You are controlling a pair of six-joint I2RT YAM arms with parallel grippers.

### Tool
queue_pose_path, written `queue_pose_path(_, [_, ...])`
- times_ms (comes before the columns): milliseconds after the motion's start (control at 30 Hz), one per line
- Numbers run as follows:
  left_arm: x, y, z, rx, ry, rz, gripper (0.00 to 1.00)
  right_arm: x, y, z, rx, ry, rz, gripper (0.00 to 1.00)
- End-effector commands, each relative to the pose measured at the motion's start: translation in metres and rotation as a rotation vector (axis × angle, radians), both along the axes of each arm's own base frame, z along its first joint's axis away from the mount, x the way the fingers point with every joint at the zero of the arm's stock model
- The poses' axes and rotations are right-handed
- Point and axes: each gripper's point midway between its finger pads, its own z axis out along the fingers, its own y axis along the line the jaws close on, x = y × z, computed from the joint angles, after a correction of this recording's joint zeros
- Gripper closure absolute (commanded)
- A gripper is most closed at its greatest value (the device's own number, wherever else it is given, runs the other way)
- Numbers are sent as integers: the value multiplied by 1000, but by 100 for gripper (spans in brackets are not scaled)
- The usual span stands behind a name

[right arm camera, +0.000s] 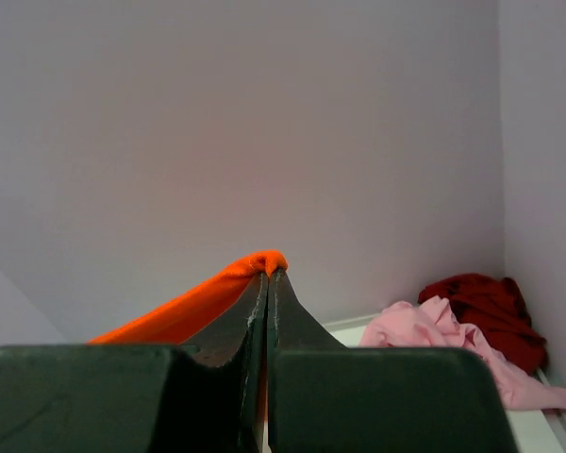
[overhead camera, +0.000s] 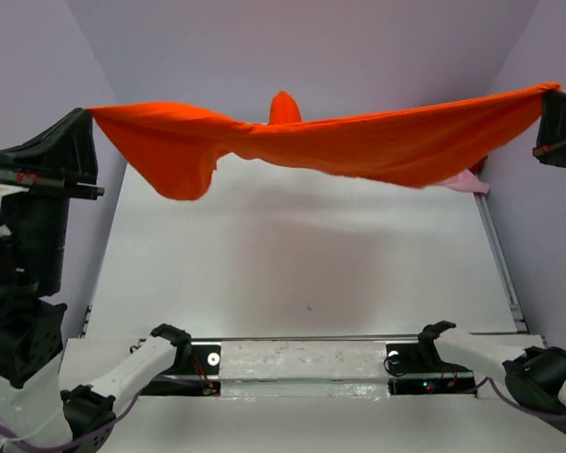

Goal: Fold and stack the t-shirts
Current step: Flatten the tshirt out

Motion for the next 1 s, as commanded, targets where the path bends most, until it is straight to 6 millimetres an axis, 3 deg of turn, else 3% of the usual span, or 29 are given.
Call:
queue_pose_path(0, [-10,3,9,-11,-43,-4,100,6,-3,-13,-30,36,-33,100])
queue_pose_path(233, [10,-10,12,-6,-18,-30,100,19,-4,-12,-36,54,-74,100])
queue_pose_path(300, [21,-12,10,-3,-2,-12,100,38,2,-19,-63,86,-94,100])
queue_pose_path(467, [79,-24,-10,36,90,56,100,89,7,-45,-98,186,-208,100])
queue_pose_path(500, [91,-25,-16,36,114,76,100,113,13,-59,-130,233,-243,100])
queue_pose_path(567, [127,-35,-38,68,177,81,100,135,10,-77,-153,289,-335,100])
queue_pose_path(600, [143,-34,-44,62,181,87,100,158,11,-96,-169,342,-387,100])
queue_pose_path(633, [162,-38,-68,76,221,82,100,169,9,-107,-172,366,-407,100])
queue_pose_path(700, [184,-36,-88,77,246,76,100,194,10,-124,-150,369,-431,100])
queue_pose_path(733, [208,-32,-112,80,286,94,100,214,8,-159,-184,426,-455,100])
queue_pose_path(800, [237,-28,-135,82,305,118,100,237,6,-197,-192,449,-493,100])
queue_pose_path(833, [242,-23,-143,83,309,128,100,245,2,-198,-171,436,-504,100])
queue_pose_path(867, [265,-14,-178,82,375,147,100,262,-4,-237,-189,503,-526,100])
queue_pose_path(900, [277,-10,-195,78,400,152,100,273,-5,-252,-181,513,-529,100])
queue_pose_path(933, [297,-4,-227,56,445,181,100,287,-5,-288,-180,568,-550,100])
queue_pose_path(967, [306,0,-243,47,454,199,100,295,-6,-306,-176,591,-549,100])
